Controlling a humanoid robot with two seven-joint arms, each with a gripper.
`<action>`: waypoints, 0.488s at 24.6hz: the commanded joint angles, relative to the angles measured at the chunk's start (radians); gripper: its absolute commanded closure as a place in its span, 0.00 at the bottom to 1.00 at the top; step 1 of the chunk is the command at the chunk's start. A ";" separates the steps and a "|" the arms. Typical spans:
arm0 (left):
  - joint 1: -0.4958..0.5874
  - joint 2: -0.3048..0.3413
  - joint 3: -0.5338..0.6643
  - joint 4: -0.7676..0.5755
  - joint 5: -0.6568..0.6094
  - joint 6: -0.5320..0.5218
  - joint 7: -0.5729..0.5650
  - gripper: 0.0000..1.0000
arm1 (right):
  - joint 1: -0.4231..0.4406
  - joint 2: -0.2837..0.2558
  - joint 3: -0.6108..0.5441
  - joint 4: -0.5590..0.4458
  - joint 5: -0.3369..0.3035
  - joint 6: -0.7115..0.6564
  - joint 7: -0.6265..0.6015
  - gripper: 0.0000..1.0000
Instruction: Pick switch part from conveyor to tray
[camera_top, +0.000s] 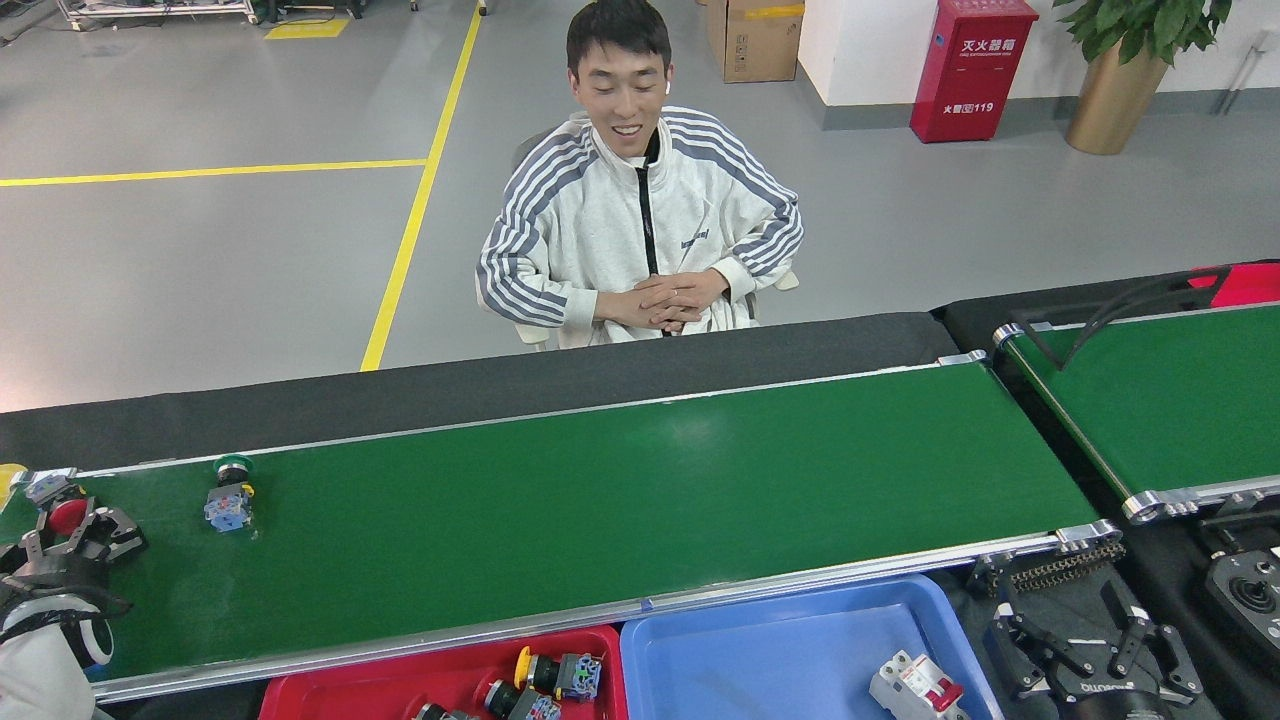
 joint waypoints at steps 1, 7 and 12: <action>0.004 -0.001 -0.009 -0.026 0.001 -0.046 0.007 0.75 | -0.004 -0.012 -0.017 -0.010 -0.002 -0.001 -0.007 0.00; 0.297 -0.027 -0.008 -0.612 0.009 -0.344 -0.027 0.75 | 0.002 -0.011 -0.067 -0.003 -0.004 0.001 -0.007 0.00; 0.666 -0.069 -0.009 -1.186 0.050 -0.484 -0.122 0.72 | -0.018 -0.011 -0.066 0.028 -0.004 0.001 -0.007 0.00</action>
